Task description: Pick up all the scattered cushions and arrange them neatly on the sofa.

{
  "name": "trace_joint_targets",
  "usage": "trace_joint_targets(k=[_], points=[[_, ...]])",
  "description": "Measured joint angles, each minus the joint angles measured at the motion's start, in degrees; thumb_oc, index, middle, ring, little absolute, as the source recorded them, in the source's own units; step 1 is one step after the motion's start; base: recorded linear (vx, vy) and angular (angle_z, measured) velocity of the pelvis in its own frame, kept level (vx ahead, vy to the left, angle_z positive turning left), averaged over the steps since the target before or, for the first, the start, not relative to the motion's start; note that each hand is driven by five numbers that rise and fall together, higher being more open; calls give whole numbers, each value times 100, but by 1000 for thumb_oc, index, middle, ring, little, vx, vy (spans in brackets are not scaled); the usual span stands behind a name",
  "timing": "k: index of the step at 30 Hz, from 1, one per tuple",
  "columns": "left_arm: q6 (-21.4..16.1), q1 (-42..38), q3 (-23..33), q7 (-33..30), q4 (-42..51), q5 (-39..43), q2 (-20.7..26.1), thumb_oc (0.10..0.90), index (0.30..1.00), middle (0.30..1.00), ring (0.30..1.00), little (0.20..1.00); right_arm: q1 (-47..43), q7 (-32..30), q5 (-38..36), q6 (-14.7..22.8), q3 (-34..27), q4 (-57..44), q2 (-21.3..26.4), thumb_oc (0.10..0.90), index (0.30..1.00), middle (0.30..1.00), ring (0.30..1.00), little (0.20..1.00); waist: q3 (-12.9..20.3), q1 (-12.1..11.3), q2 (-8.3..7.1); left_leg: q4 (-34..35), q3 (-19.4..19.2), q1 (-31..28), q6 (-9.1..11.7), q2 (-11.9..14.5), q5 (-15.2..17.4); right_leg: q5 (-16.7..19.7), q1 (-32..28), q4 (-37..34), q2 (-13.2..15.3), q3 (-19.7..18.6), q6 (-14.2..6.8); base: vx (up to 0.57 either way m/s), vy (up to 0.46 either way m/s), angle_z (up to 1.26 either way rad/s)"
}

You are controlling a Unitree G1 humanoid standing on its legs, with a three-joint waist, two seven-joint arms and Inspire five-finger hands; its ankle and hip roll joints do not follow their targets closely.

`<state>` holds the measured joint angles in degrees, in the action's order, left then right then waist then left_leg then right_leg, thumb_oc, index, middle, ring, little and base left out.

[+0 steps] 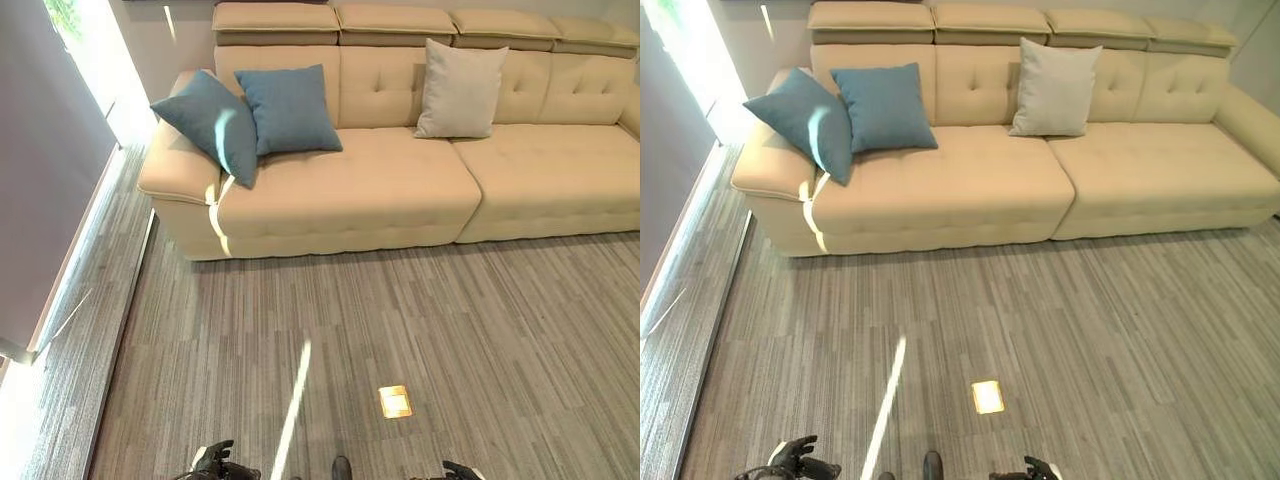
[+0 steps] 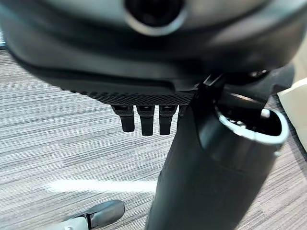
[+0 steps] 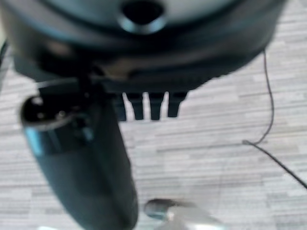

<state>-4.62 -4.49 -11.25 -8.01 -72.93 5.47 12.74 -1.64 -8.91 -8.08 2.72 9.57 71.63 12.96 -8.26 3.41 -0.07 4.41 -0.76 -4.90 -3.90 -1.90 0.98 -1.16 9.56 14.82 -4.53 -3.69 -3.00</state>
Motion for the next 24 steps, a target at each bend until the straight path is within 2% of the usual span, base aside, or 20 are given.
trace_joint_targets(k=[2,3,4,7,9,11,12,13,14,15,17,19,20,21,22,23,24], points=[[0,-79,-4,-6,-23,2,32,800,900,900,900,900,-29,3,31,-12,70,5,-33,800,900,900,900,900,-98,62,-66,-97,64,11,-40,-45,-2,-130,328,720,15,-191,-105,115,37,24],[-1,-109,2,-7,-22,2,21,800,900,900,900,900,-22,-1,50,-13,75,5,-30,800,900,900,900,900,-135,64,-51,-116,63,5,-104,-50,25,-357,505,1155,99,-149,-48,202,13,7],[0,-86,4,-8,-27,2,6,800,900,900,900,900,-7,-3,53,-15,73,7,-27,800,900,900,900,900,-145,60,-55,-121,47,-15,-166,-58,68,-416,564,1306,192,-148,-100,295,-5,-5],[54,-29,3,-6,-80,-1,5,800,900,900,900,900,-4,0,59,-15,74,-14,-40,800,900,900,900,900,-171,60,-53,20,80,-174,-237,-68,185,-560,651,1031,378,-142,-53,255,-79,-21],[93,-71,17,-7,-83,-3,41,800,900,900,900,900,41,3,75,-16,122,-51,-41,800,900,900,900,900,-220,94,-19,23,96,-248,-113,96,310,-522,902,269,142,-140,-47,229,-131,2],[84,-68,15,1,-81,-7,50,800,900,900,900,900,204,1,126,-49,111,-40,-47,800,900,900,900,900,-234,201,-94,43,211,-456,86,128,368,-176,899,-412,107,-137,-15,174,-143,44],[81,-24,5,0,-85,-7,35,800,900,900,900,900,286,-1,127,-72,119,4,-45,800,900,900,900,900,-192,204,-181,59,296,-599,139,123,461,-56,800,-582,110,-144,46,155,-138,70],[81,28,-9,13,-85,-8,-46,800,900,900,900,900,489,0,127,-101,116,20,-19,800,900,900,900,900,-165,233,-156,46,487,-883,240,176,637,574,558,-583,47,-124,215,167,-156,65],[76,31,-9,27,-75,-8,-105,800,900,900,900,900,536,0,128,-98,113,20,7,800,900,900,900,900,-119,219,-97,-46,505,-937,291,237,677,649,458,-632,-39,-98,365,158,-143,47],[48,41,-8,66,-61,-8,-133,800,900,900,900,900,531,1,128,-99,111,22,20,800,900,900,900,900,-83,176,-36,-157,474,-937,312,315,665,661,322,-800,-120,-97,408,147,-143,13],[43,18,-6,106,-92,-11,-155,800,900,900,900,900,357,0,128,-76,110,14,23,800,900,900,900,900,-70,219,-16,-602,514,-774,435,417,695,745,-1,-1163,-132,-10,529,113,-153,18],[32,-20,-4,123,-71,-110,-235,800,900,900,900,900,223,0,127,-8,118,-6,74,800,900,900,900,900,-20,189,-64,-1697,477,-401,841,414,801,844,-515,-1655,-109,35,802,68,-182,23],[-3,-17,-4,126,-66,-111,-243,800,900,900,900,900,186,2,126,21,119,-20,89,800,900,900,900,900,30,170,-110,-2112,470,-192,903,402,799,807,-545,-1700,-110,34,855,75,-180,14],[-21,-124,-3,119,-13,-110,-228,800,900,900,900,900,31,2,125,78,121,-14,101,800,900,900,900,900,5,116,-195,-3428,430,479,1141,385,685,746,-610,-1722,-97,45,1012,118,-157,9],[-20,-220,-3,118,-15,-110,-220,800,900,900,900,900,-51,-2,125,82,134,11,102,800,900,900,900,900,3,82,-196,-4018,403,760,1238,410,650,777,-632,-1726,-96,95,1001,169,-113,2],[-14,-240,2,120,-20,-109,-209,800,900,900,900,900,-110,2,124,80,140,3,97,800,900,900,900,900,-32,60,-256,-4194,383,957,1234,422,658,742,-713,-1739,-94,78,1049,190,-75,12],[-11,-243,-9,121,-23,-109,-200,800,900,900,900,900,-125,0,122,106,181,16,92,800,900,900,900,900,-98,63,-377,-4124,170,1169,1013,494,769,635,-909,-1815,-68,95,1100,223,-36,9]])
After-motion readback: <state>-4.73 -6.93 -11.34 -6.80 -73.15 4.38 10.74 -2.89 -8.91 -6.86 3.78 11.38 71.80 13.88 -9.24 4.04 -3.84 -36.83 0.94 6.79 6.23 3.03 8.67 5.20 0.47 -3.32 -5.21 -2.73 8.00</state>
